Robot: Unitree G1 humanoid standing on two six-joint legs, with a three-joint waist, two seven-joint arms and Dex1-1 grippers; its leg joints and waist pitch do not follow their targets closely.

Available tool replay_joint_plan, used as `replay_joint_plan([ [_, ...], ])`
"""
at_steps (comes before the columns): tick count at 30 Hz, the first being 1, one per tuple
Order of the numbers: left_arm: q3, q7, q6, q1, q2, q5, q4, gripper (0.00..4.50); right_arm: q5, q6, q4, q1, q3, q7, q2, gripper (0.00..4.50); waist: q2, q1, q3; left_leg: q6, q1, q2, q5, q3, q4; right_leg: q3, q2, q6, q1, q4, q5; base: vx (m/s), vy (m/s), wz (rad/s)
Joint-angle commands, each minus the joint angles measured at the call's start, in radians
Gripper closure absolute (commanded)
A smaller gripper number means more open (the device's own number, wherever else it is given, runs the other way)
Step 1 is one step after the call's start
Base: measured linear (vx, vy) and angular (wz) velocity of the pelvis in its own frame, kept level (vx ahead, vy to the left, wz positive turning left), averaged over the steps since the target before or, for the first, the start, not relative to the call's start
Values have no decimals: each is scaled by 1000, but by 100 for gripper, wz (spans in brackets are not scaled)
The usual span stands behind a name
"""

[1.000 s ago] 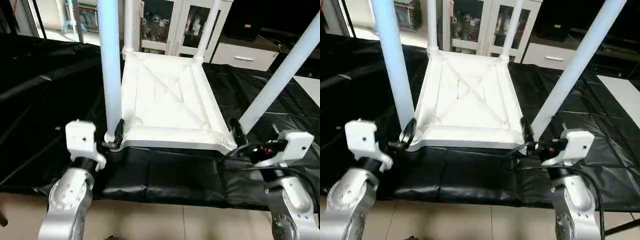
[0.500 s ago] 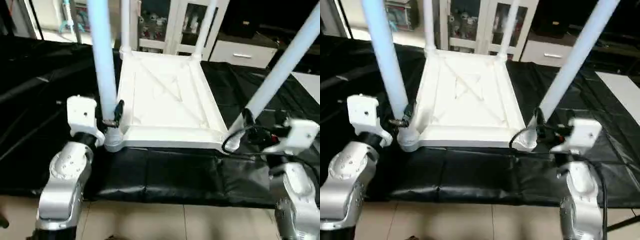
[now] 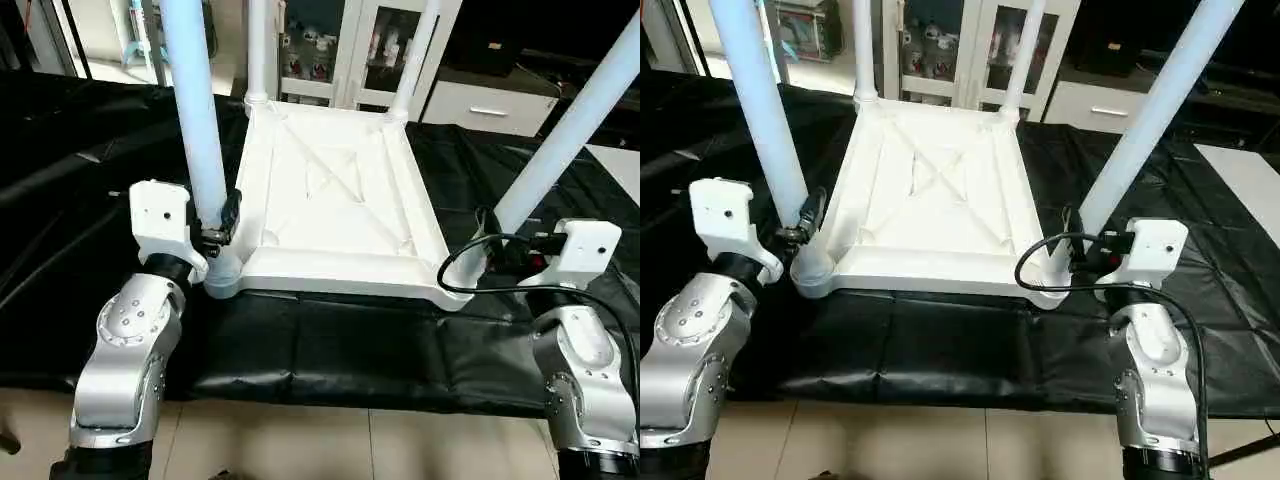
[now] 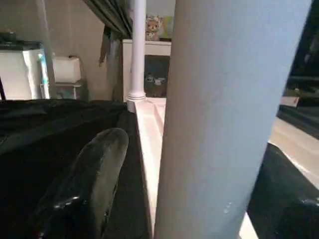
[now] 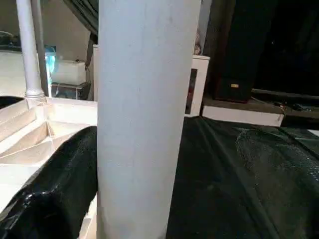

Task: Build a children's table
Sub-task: Flip table

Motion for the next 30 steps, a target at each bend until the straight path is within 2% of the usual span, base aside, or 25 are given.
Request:
replay_joint_plan([
  [1,22,12,17,-7,-11,-18,-33,134,3,-8,17,-4,-2,3,-1,0,21,7,-52,18,8,70,-62,-22,-90,33,-77,-207,31,-48,57,0,0,0],
  [8,12,2,27,-19,-15,-38,-31,191,22,3,27,-26,3,24,3,0,22,7,-52,12,8,70,-79,-21,-91,32,-75,-206,32,-50,63,0,0,0],
  [14,17,6,36,-21,-17,-48,-34,243,25,-5,33,-38,5,26,6,61,23,8,-52,21,8,70,-57,-20,-89,33,-76,-213,32,-48,67,0,0,0],
  [18,32,21,48,-21,-37,-73,-39,252,28,-7,37,-43,17,48,6,93,23,10,-52,27,7,71,-45,-19,-88,33,-77,-218,33,-48,74,0,0,0],
  [19,31,22,48,-20,-37,-73,-40,252,28,-7,39,-45,18,49,6,117,22,10,-51,29,6,70,-47,-19,-89,34,-77,-218,33,-49,70,0,0,0],
  [23,33,25,55,-20,-45,-81,-42,253,34,1,46,-63,21,56,4,138,23,9,-51,23,8,71,-66,-20,-90,33,-77,-219,32,-50,44,0,0,0],
  [24,33,25,56,-20,-48,-83,-42,253,30,3,46,-69,23,55,2,160,25,9,-50,21,8,71,-68,-20,-91,33,-77,-217,31,-51,42,0,0,0],
  [30,40,30,66,-24,-65,-97,-39,253,25,17,34,-86,30,64,-6,204,23,10,-52,32,8,70,-38,-18,-87,33,-77,-218,32,-48,73,0,0,0],
])
